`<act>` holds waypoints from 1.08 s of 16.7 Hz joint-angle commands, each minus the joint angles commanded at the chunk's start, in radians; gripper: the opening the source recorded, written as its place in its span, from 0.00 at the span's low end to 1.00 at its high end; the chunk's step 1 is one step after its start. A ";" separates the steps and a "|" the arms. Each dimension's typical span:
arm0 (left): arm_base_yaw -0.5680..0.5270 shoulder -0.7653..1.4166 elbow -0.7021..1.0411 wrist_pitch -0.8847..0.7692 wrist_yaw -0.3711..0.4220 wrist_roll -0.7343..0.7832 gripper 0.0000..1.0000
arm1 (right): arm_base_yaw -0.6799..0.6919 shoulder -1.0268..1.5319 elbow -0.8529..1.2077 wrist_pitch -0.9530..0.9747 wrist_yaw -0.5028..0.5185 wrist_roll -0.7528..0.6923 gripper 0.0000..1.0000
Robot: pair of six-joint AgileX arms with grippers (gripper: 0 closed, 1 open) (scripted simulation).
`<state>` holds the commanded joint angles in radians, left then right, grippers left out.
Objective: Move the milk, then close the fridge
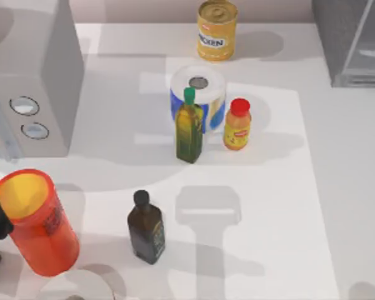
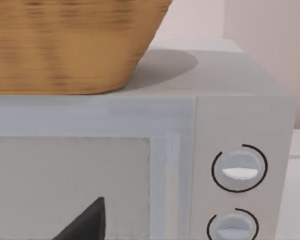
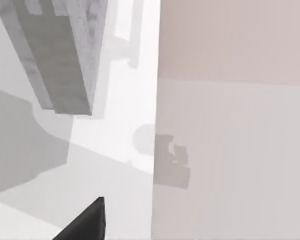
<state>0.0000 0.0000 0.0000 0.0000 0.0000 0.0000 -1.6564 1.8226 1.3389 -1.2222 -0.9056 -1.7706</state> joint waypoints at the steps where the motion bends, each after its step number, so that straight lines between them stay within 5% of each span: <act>1: 0.000 0.000 0.000 0.000 0.000 0.000 1.00 | 0.051 0.003 -0.004 0.056 0.012 0.064 1.00; 11: 0.000 0.000 0.000 0.000 0.000 0.000 1.00 | 0.602 0.014 -0.019 0.729 0.078 0.911 1.00; 18: 0.000 0.000 0.000 0.000 0.000 0.000 1.00 | 0.726 0.011 -0.038 0.920 0.152 1.129 1.00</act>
<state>0.0000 0.0000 0.0000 0.0000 0.0000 0.0000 -0.9303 1.8332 1.3006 -0.3022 -0.7540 -0.6421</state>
